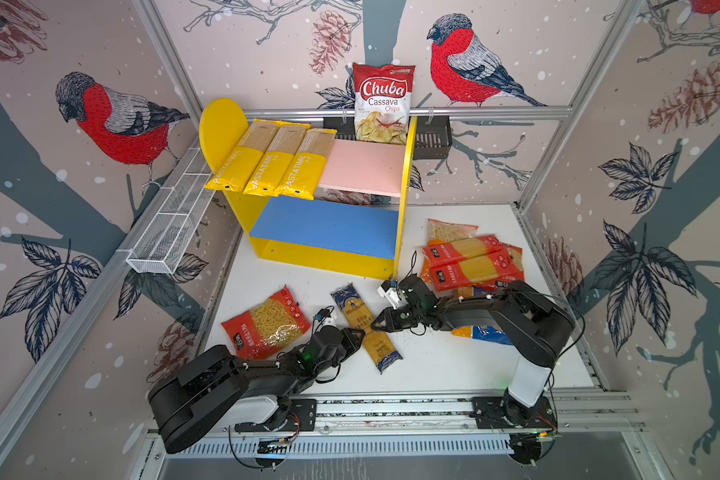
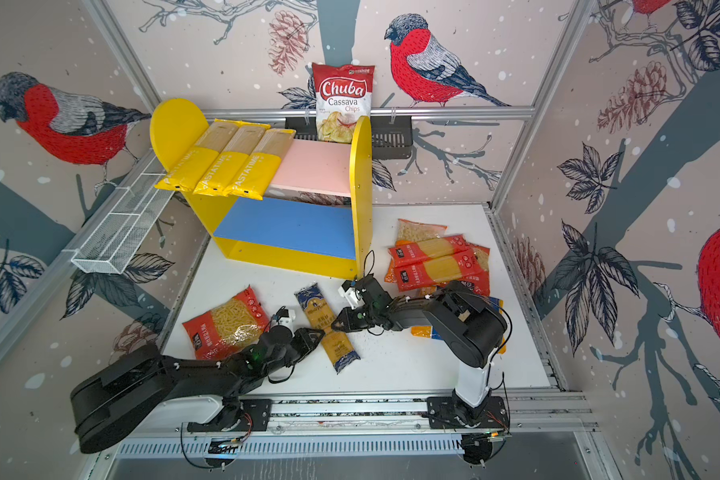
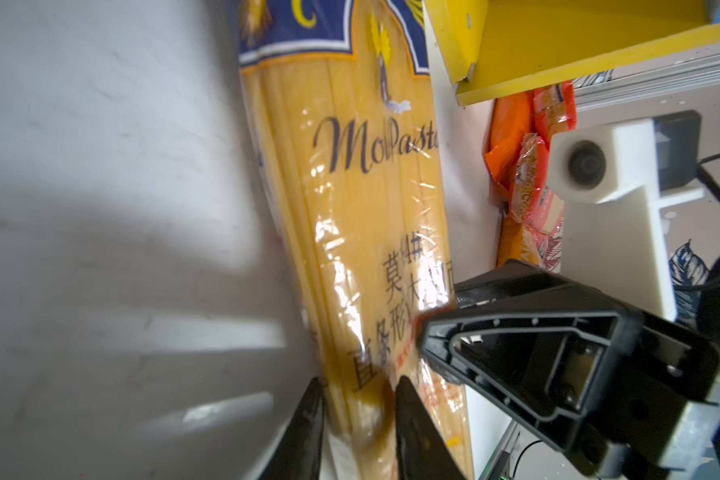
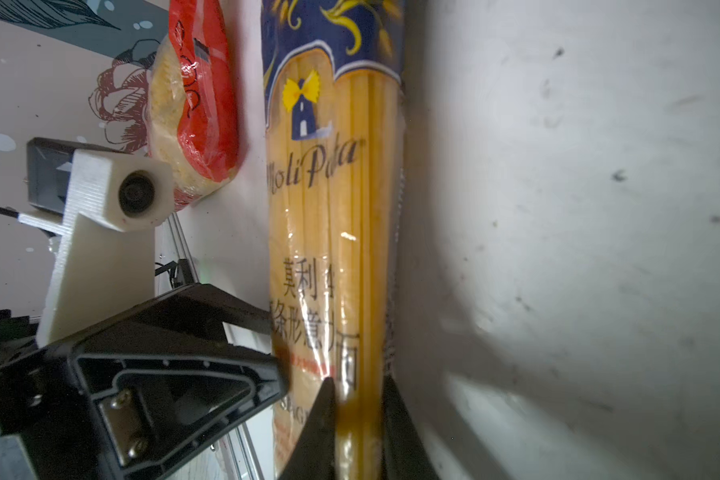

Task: Place and organize the pasta boxes and bags onto the shelf
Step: 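Grasp the pack's near end with the left gripper while the right holds its far end, then raise the blue-labelled pack upright with both grippers in front of the shelf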

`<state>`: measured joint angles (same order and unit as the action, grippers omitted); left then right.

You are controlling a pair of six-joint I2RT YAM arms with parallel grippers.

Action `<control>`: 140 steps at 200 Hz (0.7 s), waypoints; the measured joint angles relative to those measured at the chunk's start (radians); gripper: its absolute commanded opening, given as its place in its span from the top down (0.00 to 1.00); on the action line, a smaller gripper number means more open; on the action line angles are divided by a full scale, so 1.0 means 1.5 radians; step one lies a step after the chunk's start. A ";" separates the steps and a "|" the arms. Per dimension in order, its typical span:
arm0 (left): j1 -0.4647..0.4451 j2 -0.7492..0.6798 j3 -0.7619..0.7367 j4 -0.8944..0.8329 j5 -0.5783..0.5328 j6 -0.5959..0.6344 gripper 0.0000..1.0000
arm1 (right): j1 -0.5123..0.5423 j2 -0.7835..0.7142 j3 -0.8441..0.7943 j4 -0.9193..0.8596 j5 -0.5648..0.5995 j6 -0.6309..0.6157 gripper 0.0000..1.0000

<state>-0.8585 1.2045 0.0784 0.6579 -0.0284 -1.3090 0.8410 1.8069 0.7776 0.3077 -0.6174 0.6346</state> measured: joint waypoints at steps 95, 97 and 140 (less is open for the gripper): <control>0.035 -0.307 0.001 -0.170 -0.066 0.030 0.44 | 0.010 -0.104 0.003 -0.116 0.012 -0.039 1.00; 0.037 -0.314 0.001 -0.174 -0.067 0.032 0.44 | 0.010 -0.107 0.004 -0.122 0.013 -0.040 1.00; 0.083 -0.409 0.034 -0.238 -0.065 0.085 0.33 | 0.002 -0.175 0.019 -0.176 0.031 -0.078 1.00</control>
<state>-0.7338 0.5903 0.1287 0.3004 -0.1257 -1.1820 0.8440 1.5440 0.8059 0.0437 -0.5713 0.5182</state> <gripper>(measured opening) 0.638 0.089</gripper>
